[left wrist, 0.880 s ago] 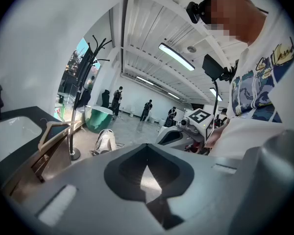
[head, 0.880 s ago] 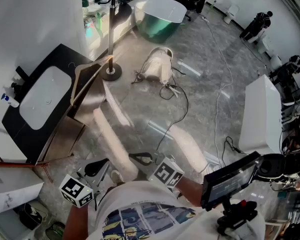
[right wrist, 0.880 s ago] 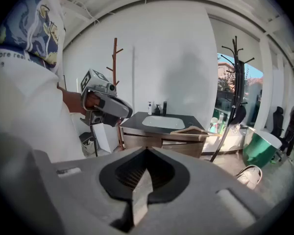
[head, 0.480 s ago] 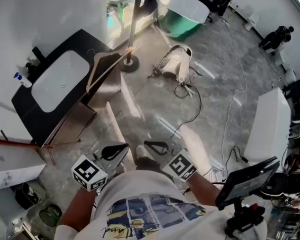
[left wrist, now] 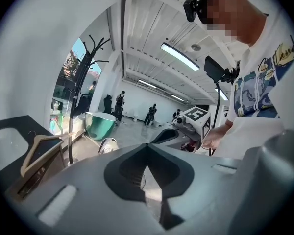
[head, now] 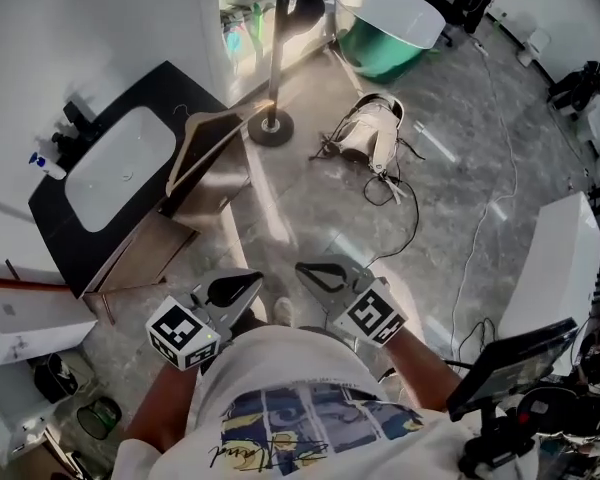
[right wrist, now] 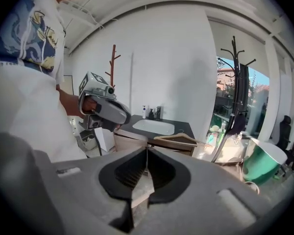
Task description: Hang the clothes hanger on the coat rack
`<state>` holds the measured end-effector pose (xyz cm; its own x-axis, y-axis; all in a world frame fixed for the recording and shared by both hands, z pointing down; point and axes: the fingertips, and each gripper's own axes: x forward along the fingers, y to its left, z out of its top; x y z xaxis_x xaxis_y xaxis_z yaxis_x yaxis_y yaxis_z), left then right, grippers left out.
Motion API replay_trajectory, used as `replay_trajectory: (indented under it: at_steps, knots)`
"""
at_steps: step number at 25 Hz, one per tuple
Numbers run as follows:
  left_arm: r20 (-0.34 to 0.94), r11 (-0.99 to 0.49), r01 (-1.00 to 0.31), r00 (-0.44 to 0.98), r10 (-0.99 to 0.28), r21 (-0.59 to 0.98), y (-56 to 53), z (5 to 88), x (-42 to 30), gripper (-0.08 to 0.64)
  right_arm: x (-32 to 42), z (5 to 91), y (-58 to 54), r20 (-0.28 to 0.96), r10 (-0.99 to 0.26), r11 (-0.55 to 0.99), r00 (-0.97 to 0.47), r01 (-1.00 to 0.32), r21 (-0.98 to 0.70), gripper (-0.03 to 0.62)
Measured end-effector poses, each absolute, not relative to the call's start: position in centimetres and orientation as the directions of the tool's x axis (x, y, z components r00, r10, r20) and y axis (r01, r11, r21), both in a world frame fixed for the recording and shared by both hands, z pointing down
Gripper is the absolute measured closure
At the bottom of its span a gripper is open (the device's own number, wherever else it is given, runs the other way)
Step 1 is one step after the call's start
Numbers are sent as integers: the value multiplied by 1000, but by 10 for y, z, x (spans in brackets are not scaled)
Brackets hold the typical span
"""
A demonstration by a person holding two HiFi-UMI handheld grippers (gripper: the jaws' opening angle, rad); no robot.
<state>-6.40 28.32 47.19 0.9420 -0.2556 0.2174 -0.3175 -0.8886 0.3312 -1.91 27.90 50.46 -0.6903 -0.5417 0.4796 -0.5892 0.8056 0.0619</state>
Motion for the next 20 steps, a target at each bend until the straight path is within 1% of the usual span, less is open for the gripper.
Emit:
replay_trajectory:
  at_steps: [3,9,13,16,20]
  knots:
    - [214,-868,-349,933,-288,354,264,476,-48,558,-1,519,253,517,-509,827,-688,-557,75,534]
    - [241,-844,-383,919,-310,374,207,483,-46,558,20,540,155,578,-500,842,-645,-519,149,509]
    - [249,-827,-417,906,-343,377,156,491,-62,558,14,561,69,632,-494,852,-597,-479,214,494]
    - [240,-806,-452,891,-385,383,110,486,-76,558,5,573,0,677,-474,870,-563,-415,265,485]
    - [222,-794,-478,878,-423,377,59,474,-93,558,-9,600,-81,746,-421,902,-515,-321,287,460]
